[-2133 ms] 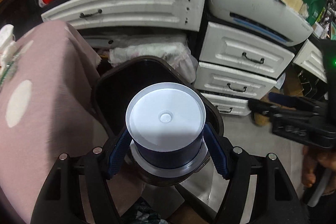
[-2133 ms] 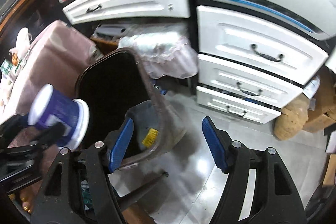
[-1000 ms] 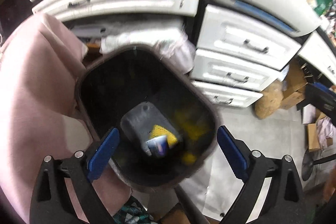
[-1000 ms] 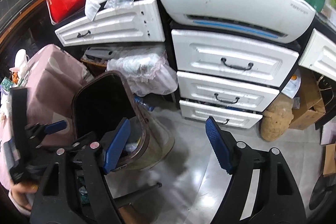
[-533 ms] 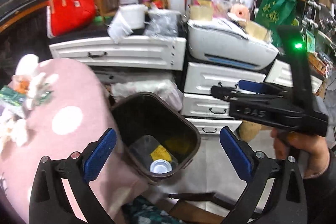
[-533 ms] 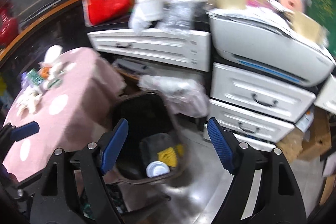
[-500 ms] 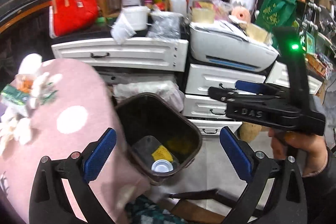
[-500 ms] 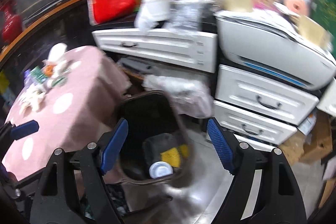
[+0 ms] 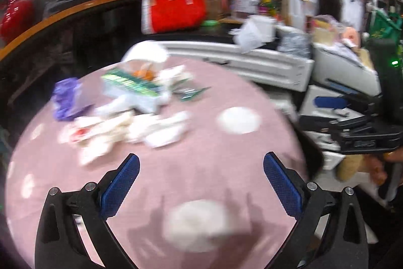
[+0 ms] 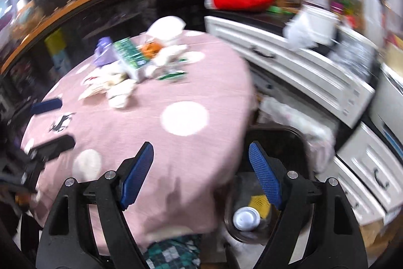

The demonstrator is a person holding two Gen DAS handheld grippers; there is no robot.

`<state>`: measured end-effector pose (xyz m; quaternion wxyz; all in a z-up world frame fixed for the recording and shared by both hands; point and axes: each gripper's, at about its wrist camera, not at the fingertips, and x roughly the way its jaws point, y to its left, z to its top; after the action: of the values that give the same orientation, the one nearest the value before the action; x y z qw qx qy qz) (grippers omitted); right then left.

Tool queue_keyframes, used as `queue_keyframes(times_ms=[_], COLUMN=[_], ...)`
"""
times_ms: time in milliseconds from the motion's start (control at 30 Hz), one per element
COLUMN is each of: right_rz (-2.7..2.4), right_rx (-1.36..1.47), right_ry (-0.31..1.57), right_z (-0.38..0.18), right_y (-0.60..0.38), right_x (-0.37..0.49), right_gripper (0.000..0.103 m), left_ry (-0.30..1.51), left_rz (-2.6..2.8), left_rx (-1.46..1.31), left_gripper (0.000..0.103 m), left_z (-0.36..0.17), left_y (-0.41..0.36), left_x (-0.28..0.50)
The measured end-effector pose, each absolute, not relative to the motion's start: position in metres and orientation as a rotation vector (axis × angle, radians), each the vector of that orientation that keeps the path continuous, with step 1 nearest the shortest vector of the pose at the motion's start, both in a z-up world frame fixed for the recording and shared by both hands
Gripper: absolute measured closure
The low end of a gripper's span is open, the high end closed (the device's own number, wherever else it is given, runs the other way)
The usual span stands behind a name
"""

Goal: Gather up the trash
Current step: 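Grasp white tissue with the right tool while the left tool grasps a white paper bag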

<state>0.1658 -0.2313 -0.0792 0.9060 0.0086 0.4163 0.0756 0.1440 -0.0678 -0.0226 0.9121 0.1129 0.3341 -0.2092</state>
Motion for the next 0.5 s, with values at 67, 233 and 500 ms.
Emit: queue_keyframes(times_ms=[67, 233, 500], right_rz=[0.210, 0.320, 0.427], right_rx=[-0.006, -0.010, -0.050], right_ry=[0.876, 0.922, 0.979], right_z=[-0.083, -0.093, -0.108], right_y=[-0.211, -0.171, -0.116], right_x=[0.179, 0.214, 0.270], right_gripper=[0.025, 0.025, 0.025], left_ry=[0.690, 0.720, 0.735], left_rz=[-0.392, -0.312, -0.305], left_rx=[0.236, 0.259, 0.336], left_gripper=[0.007, 0.012, 0.014], left_z=[-0.025, -0.035, -0.059], left_y=[-0.046, 0.000, 0.028], left_x=[0.155, 0.188, 0.235])
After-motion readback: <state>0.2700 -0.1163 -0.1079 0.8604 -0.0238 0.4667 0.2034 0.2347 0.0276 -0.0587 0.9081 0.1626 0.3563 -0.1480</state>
